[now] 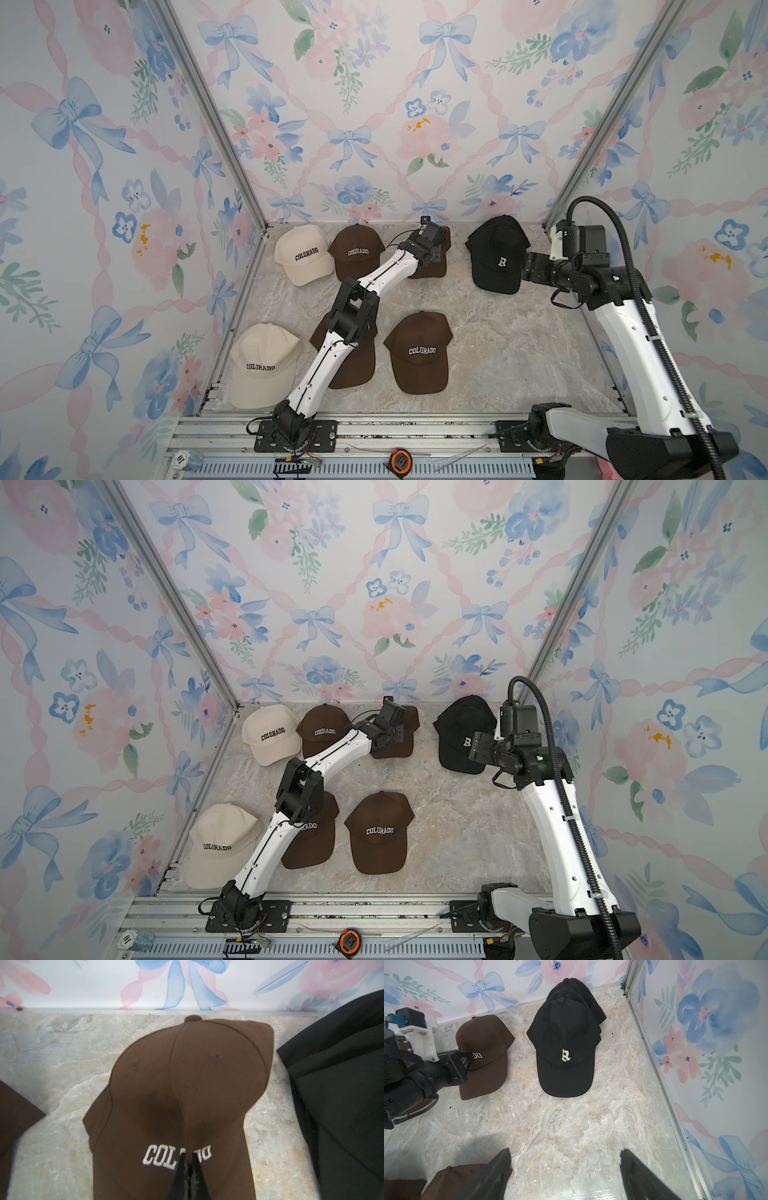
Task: Stack the baseball caps by color
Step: Move the baseball cap to the center of the board.
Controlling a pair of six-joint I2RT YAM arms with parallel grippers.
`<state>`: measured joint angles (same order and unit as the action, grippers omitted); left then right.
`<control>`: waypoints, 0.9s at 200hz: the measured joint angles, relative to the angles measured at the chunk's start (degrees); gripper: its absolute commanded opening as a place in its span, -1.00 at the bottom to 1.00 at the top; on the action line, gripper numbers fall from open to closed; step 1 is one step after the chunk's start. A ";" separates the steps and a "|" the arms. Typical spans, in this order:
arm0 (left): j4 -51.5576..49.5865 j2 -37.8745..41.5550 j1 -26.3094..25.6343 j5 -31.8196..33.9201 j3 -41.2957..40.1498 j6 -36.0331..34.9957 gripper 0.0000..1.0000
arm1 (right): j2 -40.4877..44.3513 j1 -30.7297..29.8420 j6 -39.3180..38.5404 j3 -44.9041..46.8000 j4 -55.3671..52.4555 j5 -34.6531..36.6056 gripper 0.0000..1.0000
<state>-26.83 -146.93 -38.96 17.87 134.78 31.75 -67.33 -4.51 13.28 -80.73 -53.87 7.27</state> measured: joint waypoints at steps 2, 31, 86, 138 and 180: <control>-0.07 0.00 -0.13 0.13 0.00 0.26 -0.83 | 0.24 0.04 0.00 0.22 0.02 0.02 0.68; -0.52 0.00 -1.40 0.35 0.00 3.61 -0.25 | 3.15 0.74 0.00 2.56 -0.07 -1.07 0.69; -0.74 1.46 -1.46 0.26 -2.38 6.05 0.16 | 7.30 2.23 -0.02 4.52 -0.57 -2.82 0.70; -1.86 11.37 -2.32 1.64 -10.19 5.38 0.57 | 7.21 0.50 0.70 7.82 -0.15 -5.95 0.71; -1.46 27.52 -2.69 5.01 -21.42 3.45 0.89 | 3.96 -9.09 2.64 8.50 1.73 -4.94 0.71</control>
<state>-28.29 -119.42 -41.65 22.87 113.36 35.20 -63.37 -13.61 15.92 -72.23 -52.14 2.33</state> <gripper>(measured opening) 0.912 0.855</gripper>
